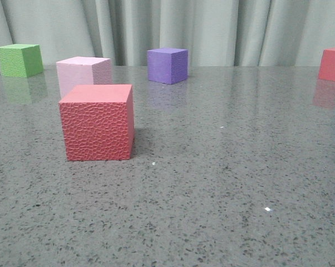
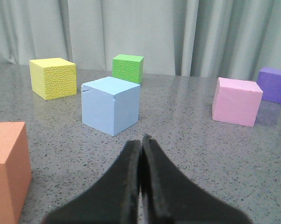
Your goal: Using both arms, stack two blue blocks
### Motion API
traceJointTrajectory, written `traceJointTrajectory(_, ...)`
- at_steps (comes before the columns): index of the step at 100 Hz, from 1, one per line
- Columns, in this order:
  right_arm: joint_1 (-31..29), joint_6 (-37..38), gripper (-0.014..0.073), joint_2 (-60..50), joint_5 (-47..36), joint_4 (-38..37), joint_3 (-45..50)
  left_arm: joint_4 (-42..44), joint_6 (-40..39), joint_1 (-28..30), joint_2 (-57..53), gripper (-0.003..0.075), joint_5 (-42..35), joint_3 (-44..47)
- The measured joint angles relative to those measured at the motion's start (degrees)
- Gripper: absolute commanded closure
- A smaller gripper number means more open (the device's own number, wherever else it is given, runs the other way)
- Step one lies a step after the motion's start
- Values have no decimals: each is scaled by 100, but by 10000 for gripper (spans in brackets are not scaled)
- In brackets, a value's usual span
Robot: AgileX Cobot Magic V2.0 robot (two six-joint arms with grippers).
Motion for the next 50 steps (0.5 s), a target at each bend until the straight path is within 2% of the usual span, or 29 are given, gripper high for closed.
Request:
traceJointTrajectory(23,0,0,716,0,-317,155,-25,0,0,0,0,739,-51,0)
traceJointTrajectory(39,0,0,716,0,543,377,-595,-263,0,0,0,739,273,-90)
traceJointTrajectory(50,0,0,716,198,1317,401,-1154,-407,0,0,105,739,658,-491)
